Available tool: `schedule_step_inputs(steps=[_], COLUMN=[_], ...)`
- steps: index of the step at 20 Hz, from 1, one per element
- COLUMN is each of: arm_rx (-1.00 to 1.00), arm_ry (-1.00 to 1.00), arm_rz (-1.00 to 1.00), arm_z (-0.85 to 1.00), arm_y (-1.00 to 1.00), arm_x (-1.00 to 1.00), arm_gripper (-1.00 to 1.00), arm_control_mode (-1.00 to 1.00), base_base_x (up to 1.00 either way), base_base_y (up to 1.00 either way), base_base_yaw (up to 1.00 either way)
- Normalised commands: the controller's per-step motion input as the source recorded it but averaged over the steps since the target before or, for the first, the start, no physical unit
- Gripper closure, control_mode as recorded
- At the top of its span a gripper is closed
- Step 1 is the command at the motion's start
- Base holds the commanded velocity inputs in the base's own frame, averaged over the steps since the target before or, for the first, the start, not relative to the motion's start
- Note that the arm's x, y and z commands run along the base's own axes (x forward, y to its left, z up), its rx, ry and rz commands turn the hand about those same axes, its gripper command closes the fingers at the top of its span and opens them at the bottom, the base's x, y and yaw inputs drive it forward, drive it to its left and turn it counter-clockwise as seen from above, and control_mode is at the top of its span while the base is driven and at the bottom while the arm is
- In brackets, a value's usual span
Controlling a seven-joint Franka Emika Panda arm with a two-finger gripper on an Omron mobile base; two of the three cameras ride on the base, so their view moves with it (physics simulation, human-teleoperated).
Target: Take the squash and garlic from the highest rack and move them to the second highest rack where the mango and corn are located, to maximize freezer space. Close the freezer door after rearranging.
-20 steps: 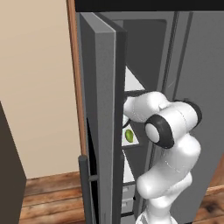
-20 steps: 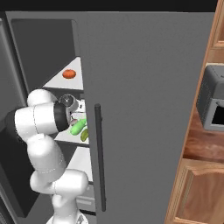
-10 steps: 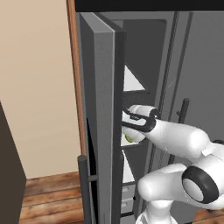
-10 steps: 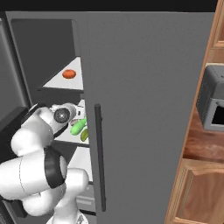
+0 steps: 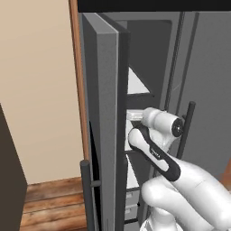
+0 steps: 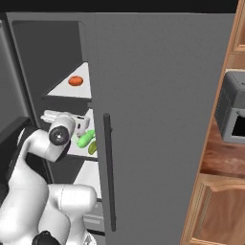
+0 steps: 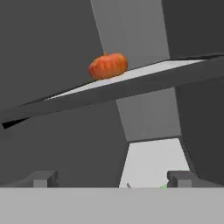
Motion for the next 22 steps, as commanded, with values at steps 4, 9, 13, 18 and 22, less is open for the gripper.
schedule_step_inputs(steps=[4,9,13,18,22], arm_rx=[0.07,0.03,0.00,-0.10,-0.16], arm_ry=[0.07,0.16,0.19,0.10,0.00], arm_rz=[0.00,-0.02,-0.04,-0.06,-0.05], arm_z=[1.00,0.95,0.28,-0.22,-0.47], arm_y=[0.00,0.00,0.00,0.07,0.17], arm_x=[-0.06,0.01,0.46,0.79,0.71], arm_gripper=[-1.00,-1.00,-1.00,-1.00,-1.00], arm_control_mode=[-1.00,-1.00,-1.00,-1.00,-1.00], base_base_x=[0.00,0.00,0.00,0.00,0.00], base_base_y=[0.00,0.00,0.00,0.00,0.00], base_base_yaw=[0.00,0.00,0.00,0.00,0.00])
